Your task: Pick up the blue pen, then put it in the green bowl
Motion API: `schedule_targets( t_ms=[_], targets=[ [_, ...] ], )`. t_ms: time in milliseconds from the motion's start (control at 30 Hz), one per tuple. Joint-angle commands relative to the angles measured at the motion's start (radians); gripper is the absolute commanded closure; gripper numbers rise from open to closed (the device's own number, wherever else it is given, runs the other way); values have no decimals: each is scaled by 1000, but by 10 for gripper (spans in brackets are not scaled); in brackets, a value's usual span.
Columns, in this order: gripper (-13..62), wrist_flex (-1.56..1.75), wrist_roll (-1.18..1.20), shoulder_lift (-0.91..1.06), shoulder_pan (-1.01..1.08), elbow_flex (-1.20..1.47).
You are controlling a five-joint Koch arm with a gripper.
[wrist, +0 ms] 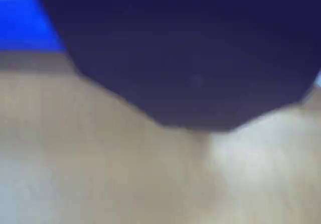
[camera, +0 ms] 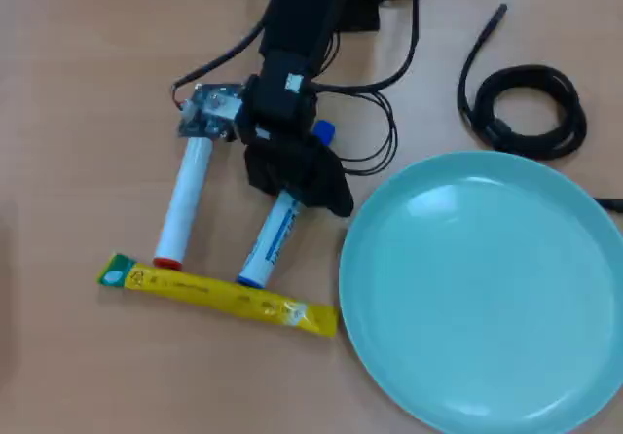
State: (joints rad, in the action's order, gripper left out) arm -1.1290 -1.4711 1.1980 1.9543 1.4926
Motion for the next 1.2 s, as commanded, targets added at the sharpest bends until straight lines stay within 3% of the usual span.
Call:
schedule_targets(
  t_ms=[0, 200, 500, 733, 1167],
  targets=[
    [-36, -2, 25, -14, 3, -92],
    [43, -6, 94, -71, 0, -121],
    [368, -35, 95, -71, -14, -114],
    [561, -86, 115, -75, -37, -109],
    [565, -195, 150, -66, -52, -114]
  ],
)
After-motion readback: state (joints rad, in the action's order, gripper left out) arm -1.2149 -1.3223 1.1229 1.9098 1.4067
